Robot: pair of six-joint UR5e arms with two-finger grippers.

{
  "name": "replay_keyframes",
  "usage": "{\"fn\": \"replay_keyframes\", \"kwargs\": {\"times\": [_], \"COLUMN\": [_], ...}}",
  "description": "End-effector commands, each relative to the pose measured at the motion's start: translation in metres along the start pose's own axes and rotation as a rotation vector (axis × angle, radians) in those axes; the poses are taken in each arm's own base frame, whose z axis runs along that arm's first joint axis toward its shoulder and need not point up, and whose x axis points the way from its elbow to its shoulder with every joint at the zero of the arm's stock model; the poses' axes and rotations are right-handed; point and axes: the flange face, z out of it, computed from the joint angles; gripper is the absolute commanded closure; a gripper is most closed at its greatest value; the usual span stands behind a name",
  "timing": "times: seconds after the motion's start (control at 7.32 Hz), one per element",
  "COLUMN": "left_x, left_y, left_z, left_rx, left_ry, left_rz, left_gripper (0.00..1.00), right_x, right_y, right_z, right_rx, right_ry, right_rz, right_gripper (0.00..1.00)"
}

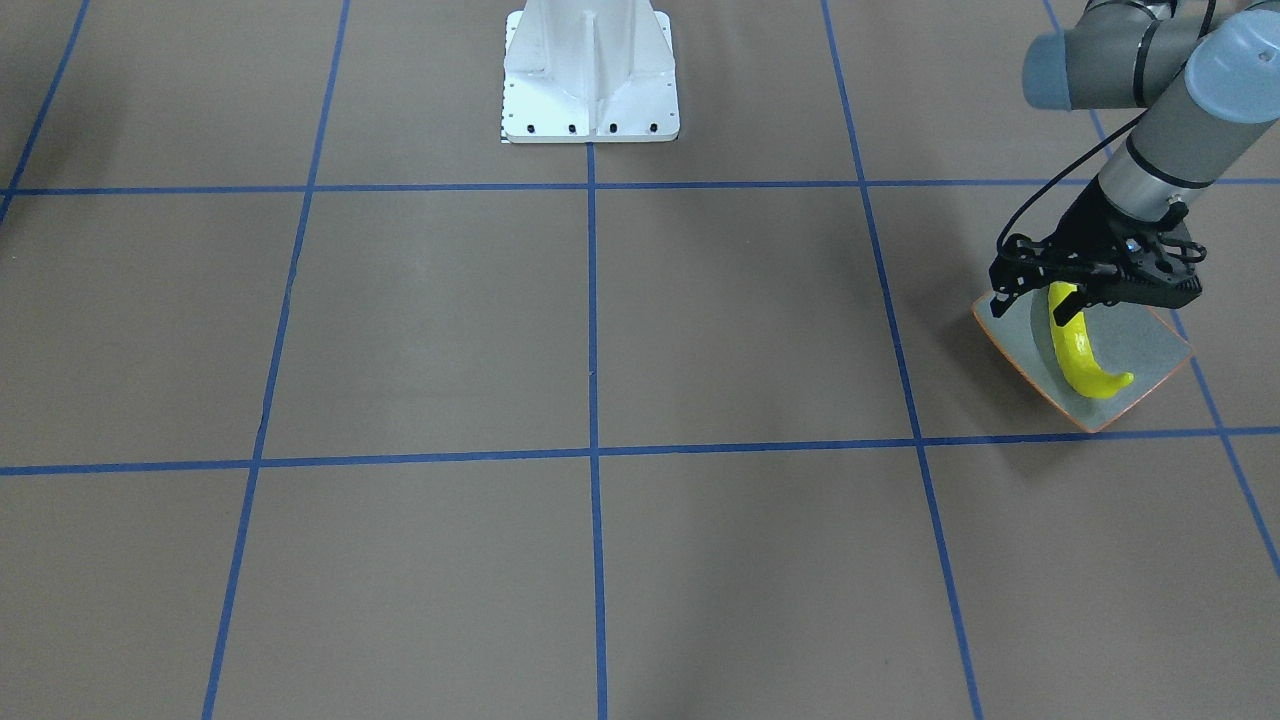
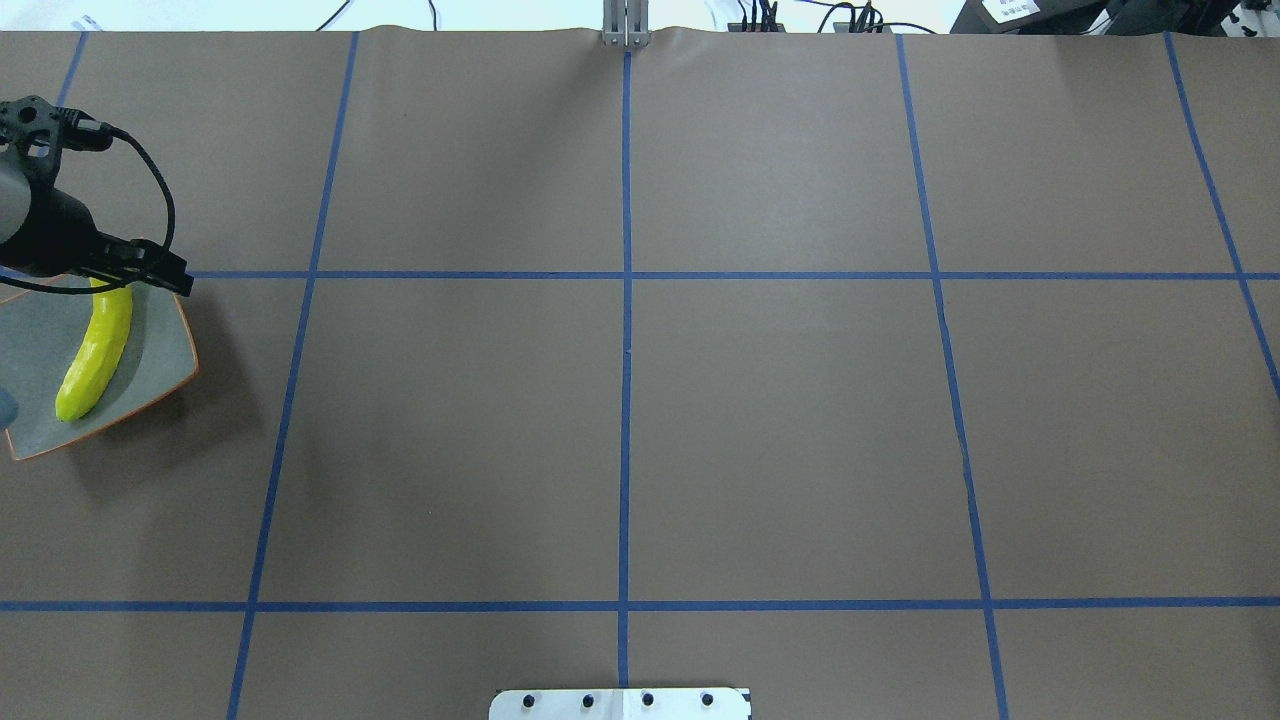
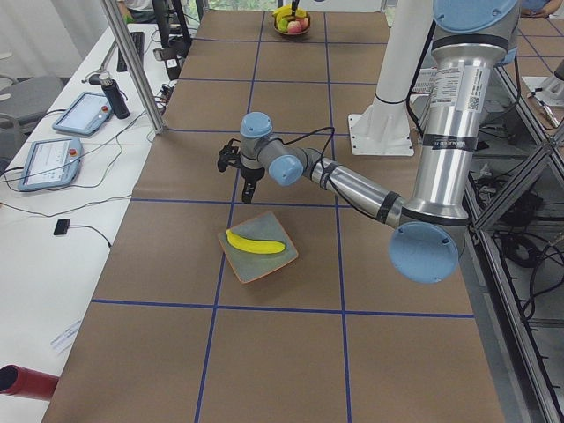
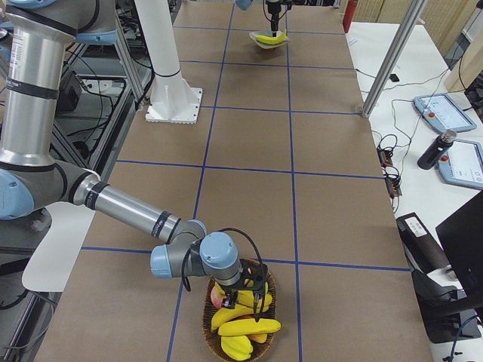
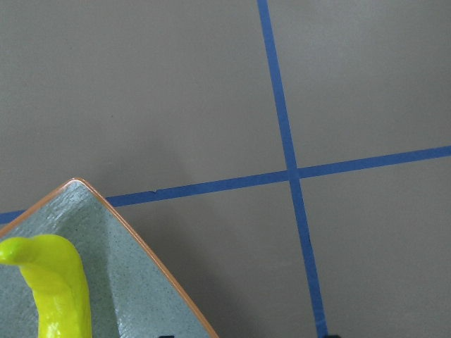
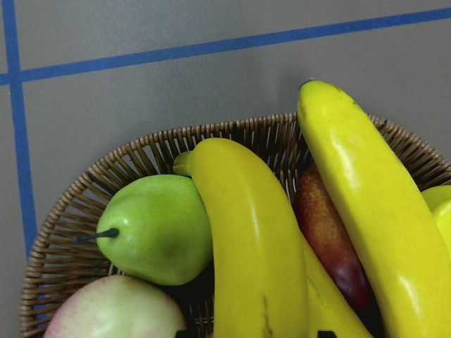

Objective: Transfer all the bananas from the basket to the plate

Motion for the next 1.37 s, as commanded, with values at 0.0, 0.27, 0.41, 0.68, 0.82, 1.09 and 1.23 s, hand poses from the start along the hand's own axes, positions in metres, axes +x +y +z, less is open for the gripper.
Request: {"fn": "replay_keyframes", "kwargs": {"times": [0.0,0.27,0.41,0.68,0.82,1.09,1.23], "left_x": [0.001,0.006,0.009,0.014,0.022,0.039,0.055], "left_y": [0.0,-0.002,-0.003,-0.006,-0.012,-0.028,-0.044], "left_z": [-0.001,-0.005,-0.005,-0.007,-0.01,-0.017,-0.019], "left_rx": [0.002,0.01,0.004,0.008,0.015,0.036,0.048], "left_ry": [0.002,0.008,0.015,0.024,0.032,0.05,0.066], "left_rz": [0.0,0.006,0.007,0.01,0.013,-0.004,-0.063], "left_gripper": [0.23,0.23,0.23,0.23,0.23,0.13,0.13], "right_x": [-0.003,-0.019,-0.017,-0.015,-0.024,-0.053,-0.072], "right_y": [-0.005,-0.011,-0.014,-0.023,-0.028,-0.059,-0.085], "right_z": [-0.001,-0.012,-0.025,-0.053,-0.068,-0.094,-0.102], "right_rx": [0.003,0.018,0.052,0.126,0.16,0.217,0.235], "right_ry": [-0.009,-0.061,-0.064,-0.056,-0.048,-0.069,-0.091], "right_rz": [-0.009,-0.046,-0.068,-0.103,-0.122,-0.126,-0.066], "right_gripper": [1.0,1.0,1.0,1.0,1.0,1.0,1.0]}}
